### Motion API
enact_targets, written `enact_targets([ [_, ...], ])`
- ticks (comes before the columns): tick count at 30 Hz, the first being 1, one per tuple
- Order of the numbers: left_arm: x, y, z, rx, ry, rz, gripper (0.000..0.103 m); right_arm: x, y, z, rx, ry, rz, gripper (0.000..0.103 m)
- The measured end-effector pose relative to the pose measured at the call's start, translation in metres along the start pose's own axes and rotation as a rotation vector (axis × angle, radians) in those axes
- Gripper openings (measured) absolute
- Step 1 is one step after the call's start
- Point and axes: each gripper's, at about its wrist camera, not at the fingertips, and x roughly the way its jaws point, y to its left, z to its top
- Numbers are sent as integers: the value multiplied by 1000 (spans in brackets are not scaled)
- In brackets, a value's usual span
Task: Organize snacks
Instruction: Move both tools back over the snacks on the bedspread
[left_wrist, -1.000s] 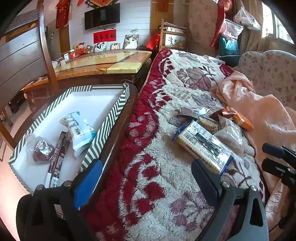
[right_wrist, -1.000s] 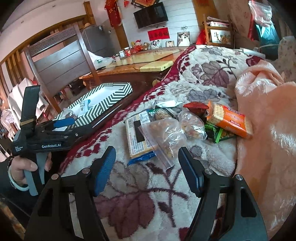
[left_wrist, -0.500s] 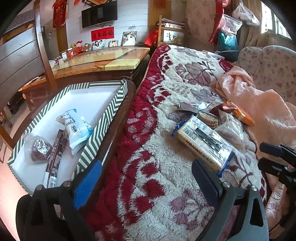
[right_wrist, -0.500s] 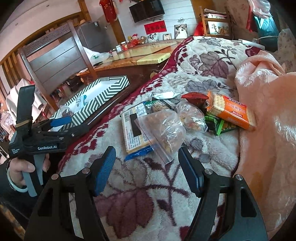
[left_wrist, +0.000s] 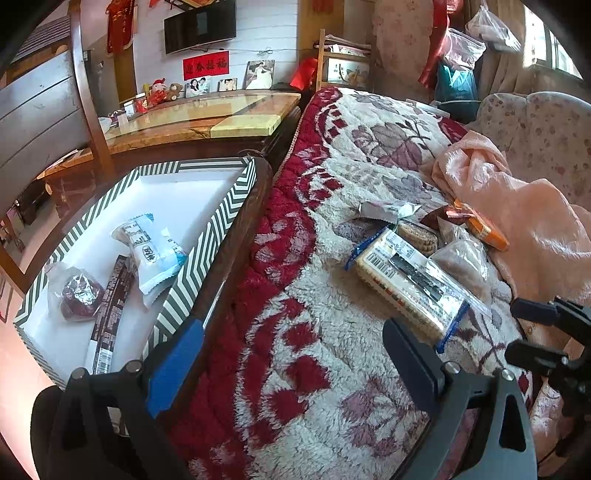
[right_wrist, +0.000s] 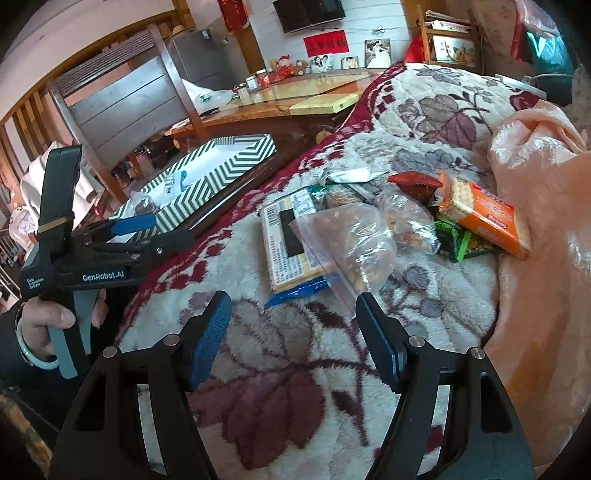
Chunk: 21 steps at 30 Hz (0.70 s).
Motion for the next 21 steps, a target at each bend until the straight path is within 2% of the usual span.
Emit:
enact_targets([
  [7,0,-2,-1,13,5,-1,99,15,4,2,16,37,80,71],
  [13,0,-4,-1,14,9,3,99,42,-7,13,46,90,29,71],
  [18,1,-2,-1,5,13,3,99,54,-13,34,47,48,28,71],
  [21,2,-2,-1,6,17,2,99,66,-12,45,28,56,42,71],
])
